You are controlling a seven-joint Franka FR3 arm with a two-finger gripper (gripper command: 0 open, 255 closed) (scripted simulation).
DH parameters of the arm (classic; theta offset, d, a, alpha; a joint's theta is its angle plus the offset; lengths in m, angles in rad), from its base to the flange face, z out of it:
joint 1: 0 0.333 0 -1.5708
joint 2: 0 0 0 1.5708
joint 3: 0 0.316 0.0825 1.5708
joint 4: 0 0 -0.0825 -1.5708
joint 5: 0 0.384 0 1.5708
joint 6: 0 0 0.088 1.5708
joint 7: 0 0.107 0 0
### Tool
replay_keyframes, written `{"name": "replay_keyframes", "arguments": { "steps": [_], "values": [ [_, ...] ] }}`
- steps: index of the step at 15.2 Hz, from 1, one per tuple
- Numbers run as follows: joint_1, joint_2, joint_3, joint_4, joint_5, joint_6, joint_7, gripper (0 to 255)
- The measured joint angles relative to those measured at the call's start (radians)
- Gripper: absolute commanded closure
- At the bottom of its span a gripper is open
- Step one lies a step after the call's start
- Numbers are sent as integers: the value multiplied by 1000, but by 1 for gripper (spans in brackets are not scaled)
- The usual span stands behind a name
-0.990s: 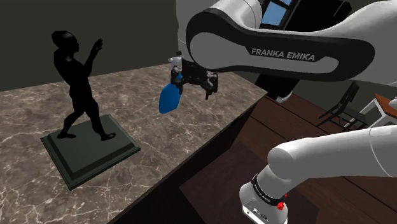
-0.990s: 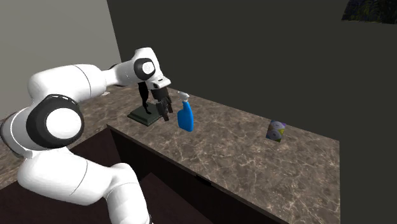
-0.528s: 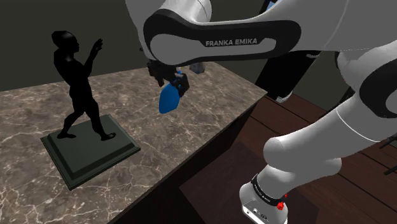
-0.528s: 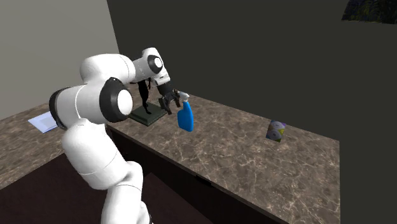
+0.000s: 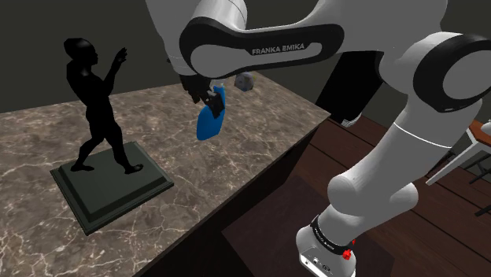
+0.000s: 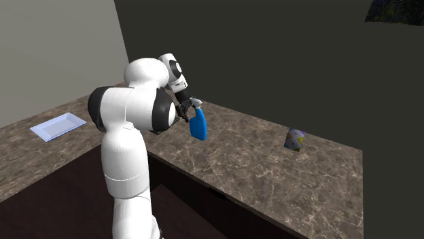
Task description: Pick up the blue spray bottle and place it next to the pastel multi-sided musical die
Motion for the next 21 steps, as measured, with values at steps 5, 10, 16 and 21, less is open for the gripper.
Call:
{"name": "replay_keyframes", "arguments": {
  "steps": [5,10,16,21],
  "values": [
    [-16,-12,-3,-38,5,38,-2,0],
    [-17,-12,-3,-39,4,39,-2,255],
    [-16,-12,-3,-38,4,39,-2,255],
    [-20,-22,-1,-28,13,29,-12,255]
  ]
}}
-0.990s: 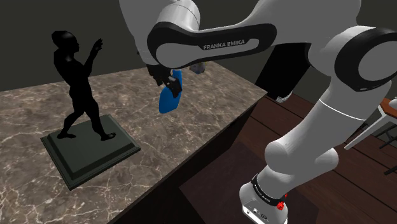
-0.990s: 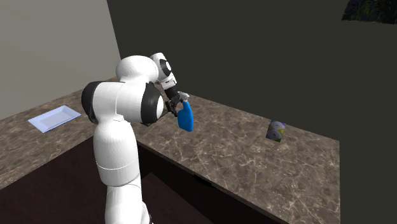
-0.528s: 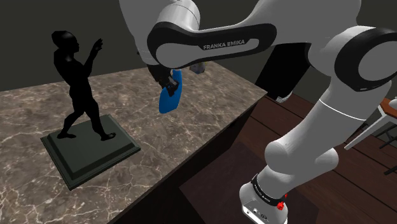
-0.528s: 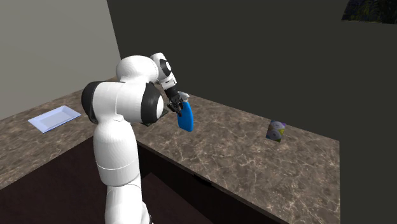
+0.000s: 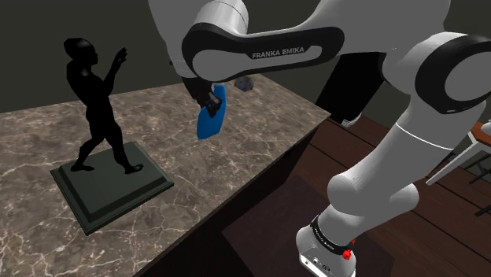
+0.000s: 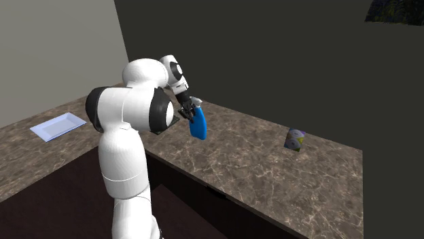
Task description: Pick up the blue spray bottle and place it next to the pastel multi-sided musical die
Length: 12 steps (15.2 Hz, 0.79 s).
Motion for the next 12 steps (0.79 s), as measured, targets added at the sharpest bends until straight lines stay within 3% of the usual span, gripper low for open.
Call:
{"name": "replay_keyframes", "arguments": {
  "steps": [12],
  "values": [
    [-4,-31,5,135,28,-126,-73,255]
  ]
}}
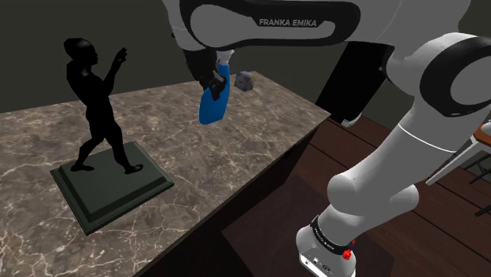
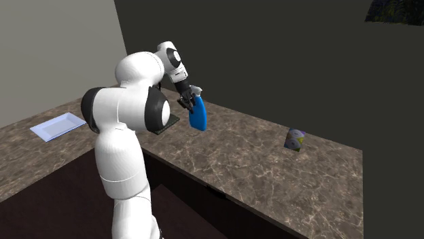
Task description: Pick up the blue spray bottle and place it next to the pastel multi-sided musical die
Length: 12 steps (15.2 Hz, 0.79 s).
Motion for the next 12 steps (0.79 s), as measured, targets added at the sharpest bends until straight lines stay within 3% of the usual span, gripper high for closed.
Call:
{"name": "replay_keyframes", "arguments": {
  "steps": [12],
  "values": [
    [55,55,4,191,-50,-175,-26,255]
  ]
}}
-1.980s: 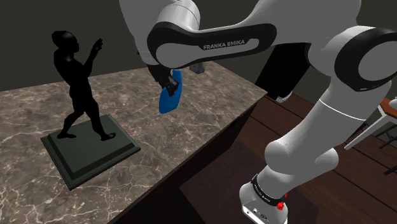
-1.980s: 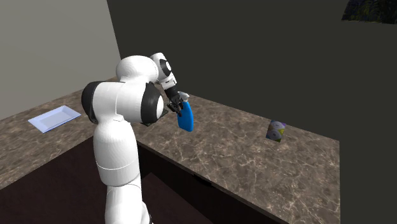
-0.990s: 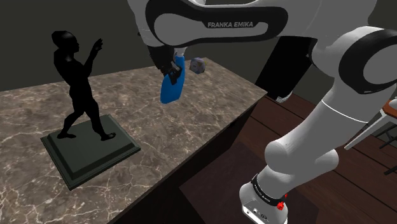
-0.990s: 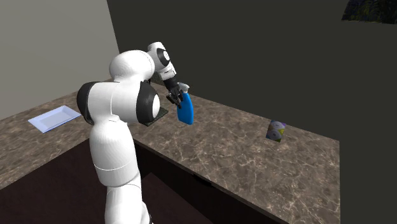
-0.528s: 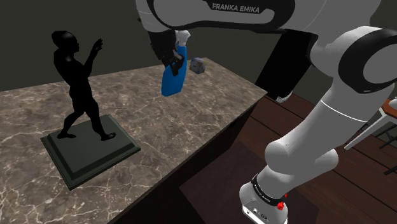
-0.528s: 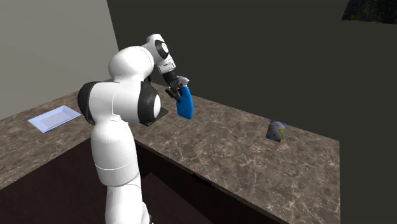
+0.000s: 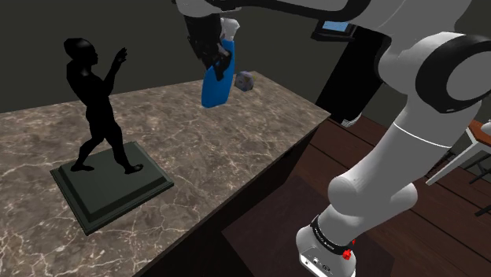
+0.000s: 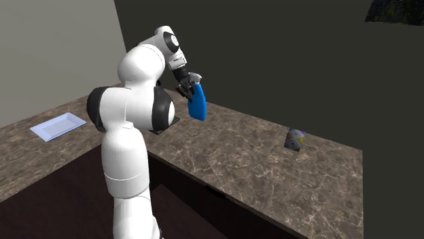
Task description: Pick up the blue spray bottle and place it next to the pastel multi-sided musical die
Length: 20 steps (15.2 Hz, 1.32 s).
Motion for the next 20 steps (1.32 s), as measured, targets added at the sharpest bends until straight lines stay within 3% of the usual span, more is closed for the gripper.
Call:
{"name": "replay_keyframes", "arguments": {
  "steps": [3,11,20],
  "values": [
    [13,19,-5,45,-21,-35,-13,255],
    [-136,-13,-62,23,-25,61,-194,255],
    [-198,92,-140,106,-131,109,-344,255]
  ]
}}
